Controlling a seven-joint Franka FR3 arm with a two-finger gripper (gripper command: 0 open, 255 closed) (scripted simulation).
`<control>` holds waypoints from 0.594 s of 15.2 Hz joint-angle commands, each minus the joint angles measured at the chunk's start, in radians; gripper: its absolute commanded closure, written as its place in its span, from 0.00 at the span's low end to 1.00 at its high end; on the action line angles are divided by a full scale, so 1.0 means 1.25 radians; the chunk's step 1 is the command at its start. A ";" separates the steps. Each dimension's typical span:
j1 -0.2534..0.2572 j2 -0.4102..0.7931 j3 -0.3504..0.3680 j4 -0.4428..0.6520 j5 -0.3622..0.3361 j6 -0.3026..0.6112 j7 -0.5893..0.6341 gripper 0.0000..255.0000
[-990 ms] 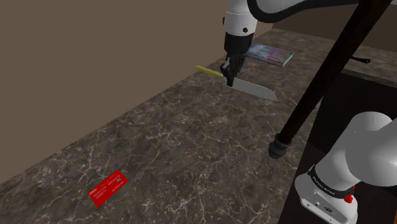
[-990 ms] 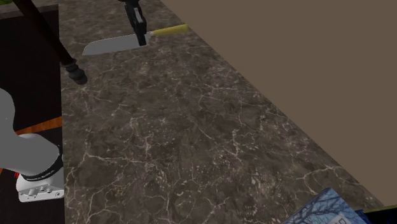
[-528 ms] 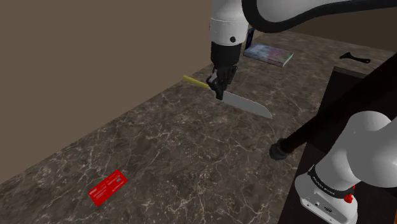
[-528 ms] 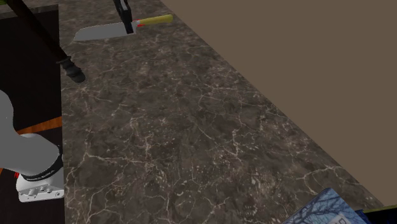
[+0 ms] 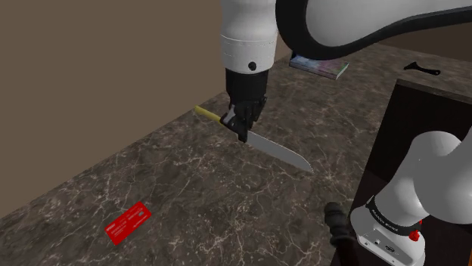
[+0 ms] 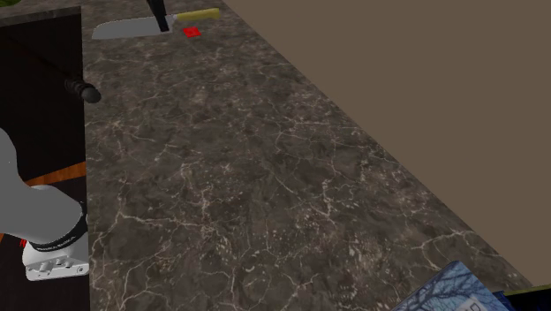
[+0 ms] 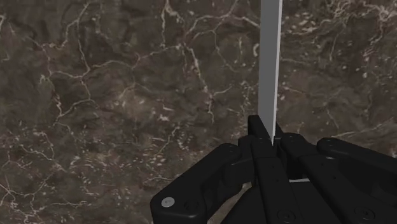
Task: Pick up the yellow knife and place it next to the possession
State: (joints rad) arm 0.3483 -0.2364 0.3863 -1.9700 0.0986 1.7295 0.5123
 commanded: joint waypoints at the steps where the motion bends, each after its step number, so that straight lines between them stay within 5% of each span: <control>1: 0.013 0.034 0.030 0.035 -0.006 0.000 0.047 1.00; 9: 0.077 0.193 0.134 0.197 -0.069 -0.015 0.233 1.00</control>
State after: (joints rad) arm 0.4319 -0.0206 0.5378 -1.7555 0.0247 1.7203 0.7692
